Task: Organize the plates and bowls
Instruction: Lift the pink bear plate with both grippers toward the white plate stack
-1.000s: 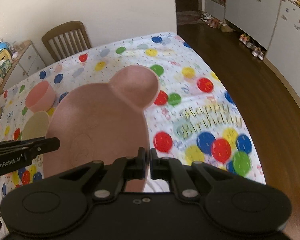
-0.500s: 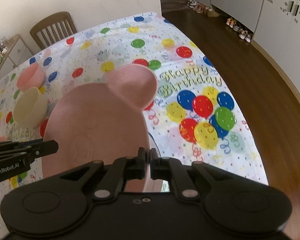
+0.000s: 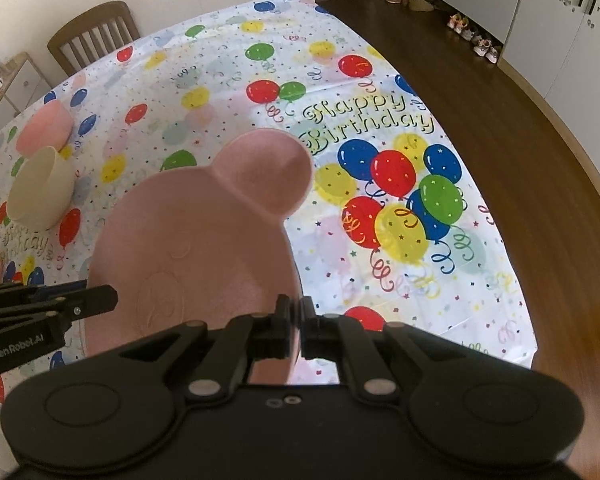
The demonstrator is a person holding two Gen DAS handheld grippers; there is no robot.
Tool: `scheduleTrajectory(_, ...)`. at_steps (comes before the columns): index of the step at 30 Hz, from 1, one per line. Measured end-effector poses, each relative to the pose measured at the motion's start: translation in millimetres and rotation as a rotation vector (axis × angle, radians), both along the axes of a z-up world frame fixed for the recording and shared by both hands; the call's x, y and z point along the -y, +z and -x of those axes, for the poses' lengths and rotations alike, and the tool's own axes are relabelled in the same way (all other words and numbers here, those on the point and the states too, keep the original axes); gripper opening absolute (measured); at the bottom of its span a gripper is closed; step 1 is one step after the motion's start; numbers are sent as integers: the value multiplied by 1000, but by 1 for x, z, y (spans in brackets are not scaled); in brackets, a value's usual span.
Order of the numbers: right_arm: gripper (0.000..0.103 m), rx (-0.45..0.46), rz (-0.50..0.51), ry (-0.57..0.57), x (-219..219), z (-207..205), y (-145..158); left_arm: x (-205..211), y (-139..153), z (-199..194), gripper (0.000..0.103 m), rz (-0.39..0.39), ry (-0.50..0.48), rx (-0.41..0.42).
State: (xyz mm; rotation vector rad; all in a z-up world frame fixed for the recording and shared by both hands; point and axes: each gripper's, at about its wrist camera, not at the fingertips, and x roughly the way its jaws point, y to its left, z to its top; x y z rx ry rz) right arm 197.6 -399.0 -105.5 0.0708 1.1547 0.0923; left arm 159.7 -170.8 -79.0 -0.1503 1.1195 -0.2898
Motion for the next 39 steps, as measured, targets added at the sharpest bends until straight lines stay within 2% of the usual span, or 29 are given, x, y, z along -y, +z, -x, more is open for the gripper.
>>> scheduleTrajectory(18, 5, -21, -9, 38, -1, -16, -11, 3, -22, -11, 18, -22, 21, -54)
scheduleTrajectory(23, 16, -19, -18, 34, -3, -17, -10, 2, -22, -11, 18, -14, 16, -52)
scheduleTrajectory(32, 22, 29, -18, 10, -5, -7, 2, -4, -15, -6, 18, -18, 15, -28)
scheduleTrajectory(35, 30, 55, -19, 16, -10, 0, 10, -8, -9, -1, 19, -18, 14, -10)
scheduleTrajectory(39, 33, 87, -30, 31, -18, 11, 21, -13, 0, 7, 19, -18, 14, 17)
